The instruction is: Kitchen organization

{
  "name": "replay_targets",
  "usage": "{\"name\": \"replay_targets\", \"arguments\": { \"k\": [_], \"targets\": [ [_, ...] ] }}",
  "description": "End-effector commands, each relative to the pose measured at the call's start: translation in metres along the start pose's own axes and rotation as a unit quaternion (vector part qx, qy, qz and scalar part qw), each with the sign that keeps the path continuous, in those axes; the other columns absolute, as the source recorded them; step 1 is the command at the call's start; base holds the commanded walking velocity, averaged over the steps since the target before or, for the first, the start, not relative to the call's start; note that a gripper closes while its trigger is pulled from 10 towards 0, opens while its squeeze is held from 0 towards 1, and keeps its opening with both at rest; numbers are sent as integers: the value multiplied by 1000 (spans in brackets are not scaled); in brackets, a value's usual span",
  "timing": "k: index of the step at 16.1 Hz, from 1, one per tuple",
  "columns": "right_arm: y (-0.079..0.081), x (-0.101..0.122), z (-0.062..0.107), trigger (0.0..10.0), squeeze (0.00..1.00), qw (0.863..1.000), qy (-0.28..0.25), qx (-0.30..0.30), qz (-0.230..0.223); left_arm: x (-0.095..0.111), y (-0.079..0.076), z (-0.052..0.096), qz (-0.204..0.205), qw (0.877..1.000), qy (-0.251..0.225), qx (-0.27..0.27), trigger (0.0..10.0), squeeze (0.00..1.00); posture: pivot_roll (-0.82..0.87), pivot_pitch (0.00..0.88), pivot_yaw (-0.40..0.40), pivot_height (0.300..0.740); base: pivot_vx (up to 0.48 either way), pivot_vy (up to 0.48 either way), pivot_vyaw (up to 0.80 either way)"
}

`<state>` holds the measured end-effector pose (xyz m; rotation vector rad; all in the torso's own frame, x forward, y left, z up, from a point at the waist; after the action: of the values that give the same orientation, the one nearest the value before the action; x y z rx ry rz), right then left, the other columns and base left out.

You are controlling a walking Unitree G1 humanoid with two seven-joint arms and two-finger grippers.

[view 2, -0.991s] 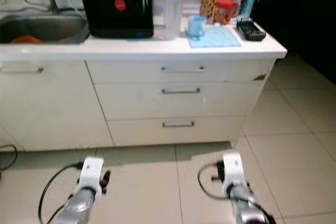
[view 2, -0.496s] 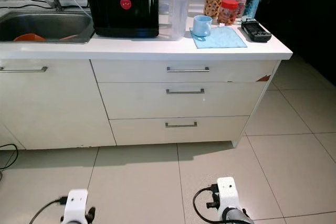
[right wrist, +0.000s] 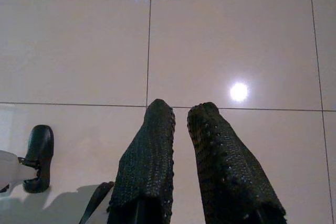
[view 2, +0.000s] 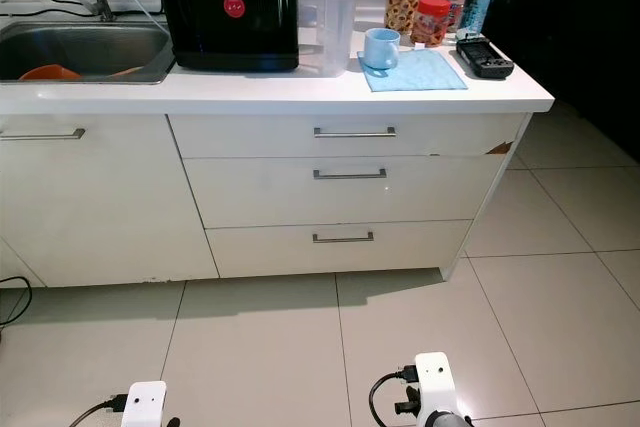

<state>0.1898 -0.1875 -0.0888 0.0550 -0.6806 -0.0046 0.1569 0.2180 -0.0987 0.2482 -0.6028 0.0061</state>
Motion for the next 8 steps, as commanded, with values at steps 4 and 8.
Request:
{"name": "replay_targets", "arguments": {
  "k": [4,8],
  "targets": [
    [-5,-3,1,10000,0,1000,9,-11,-7,6,0,-2,1,1000,-3,0,10000,0,56,0,-1,740,269,0,0],
    [-5,-2,1,10000,0,1000,9,-10,-3,5,1,-2,1,1000,0,2,10000,0,58,0,-5,740,297,0,0]
  ]
}}
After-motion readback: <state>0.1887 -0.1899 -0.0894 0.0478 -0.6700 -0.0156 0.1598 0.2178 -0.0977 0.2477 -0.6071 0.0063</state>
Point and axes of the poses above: a point about 5 cm out from each wrist's last joint towards the gripper, its own z axis pointing back from the gripper into the wrist, its own x axis along the axis of the wrist's last joint, y = z × x, the point moved 1 cm from there along -z, pointing out of the wrist towards the gripper, and after that the axes turned 5 degrees about -z, right-handed, at the moved point
